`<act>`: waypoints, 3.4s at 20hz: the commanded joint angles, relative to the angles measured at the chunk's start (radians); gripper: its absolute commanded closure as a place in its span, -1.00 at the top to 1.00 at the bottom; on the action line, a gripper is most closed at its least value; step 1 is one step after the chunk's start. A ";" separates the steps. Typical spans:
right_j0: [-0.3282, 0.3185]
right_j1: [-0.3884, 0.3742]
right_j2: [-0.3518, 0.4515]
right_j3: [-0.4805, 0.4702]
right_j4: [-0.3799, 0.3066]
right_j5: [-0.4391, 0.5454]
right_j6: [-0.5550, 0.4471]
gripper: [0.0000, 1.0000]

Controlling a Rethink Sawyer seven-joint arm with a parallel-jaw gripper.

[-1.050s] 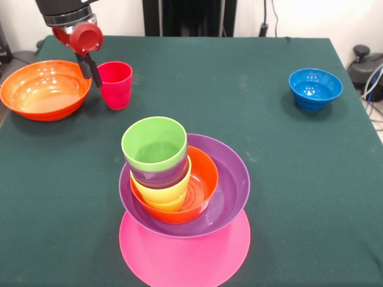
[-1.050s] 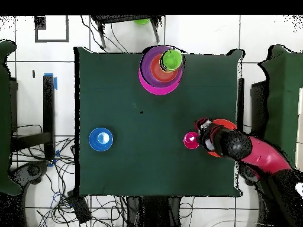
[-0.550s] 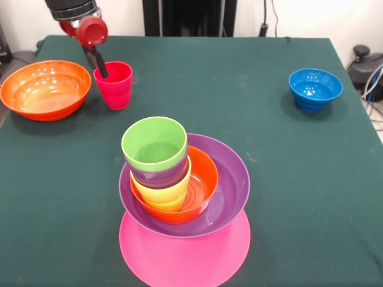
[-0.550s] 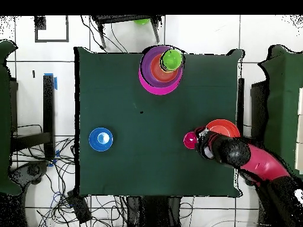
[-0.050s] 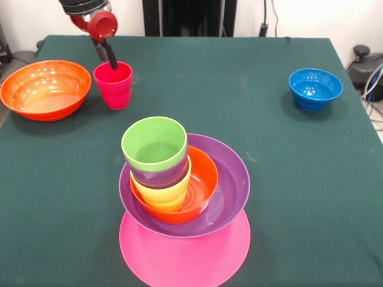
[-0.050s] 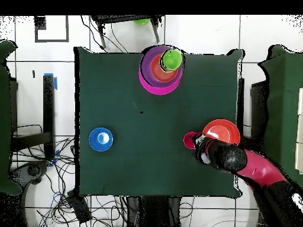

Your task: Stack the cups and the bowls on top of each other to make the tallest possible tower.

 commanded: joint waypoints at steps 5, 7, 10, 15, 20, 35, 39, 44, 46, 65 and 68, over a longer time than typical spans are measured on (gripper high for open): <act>0.051 0.076 -0.044 0.020 -0.093 -0.096 -0.019 1.00; 0.053 0.082 -0.050 0.018 -0.095 -0.100 -0.019 1.00; 0.052 0.073 -0.057 0.028 -0.092 -0.100 -0.019 1.00; 0.045 0.064 -0.062 0.049 -0.090 -0.097 -0.026 1.00; 0.044 0.040 -0.070 0.070 -0.087 -0.097 -0.026 1.00; 0.088 -0.003 -0.056 0.135 -0.044 -0.112 0.021 1.00; 0.122 -0.021 -0.040 0.183 -0.016 -0.141 0.062 1.00; 0.193 -0.046 0.030 0.238 0.053 -0.201 0.119 1.00; 0.234 -0.074 0.037 0.248 0.070 -0.237 0.141 1.00; 0.326 -0.279 0.145 0.278 0.085 -0.241 0.046 1.00; 0.358 -0.277 0.135 0.276 0.086 -0.247 0.062 1.00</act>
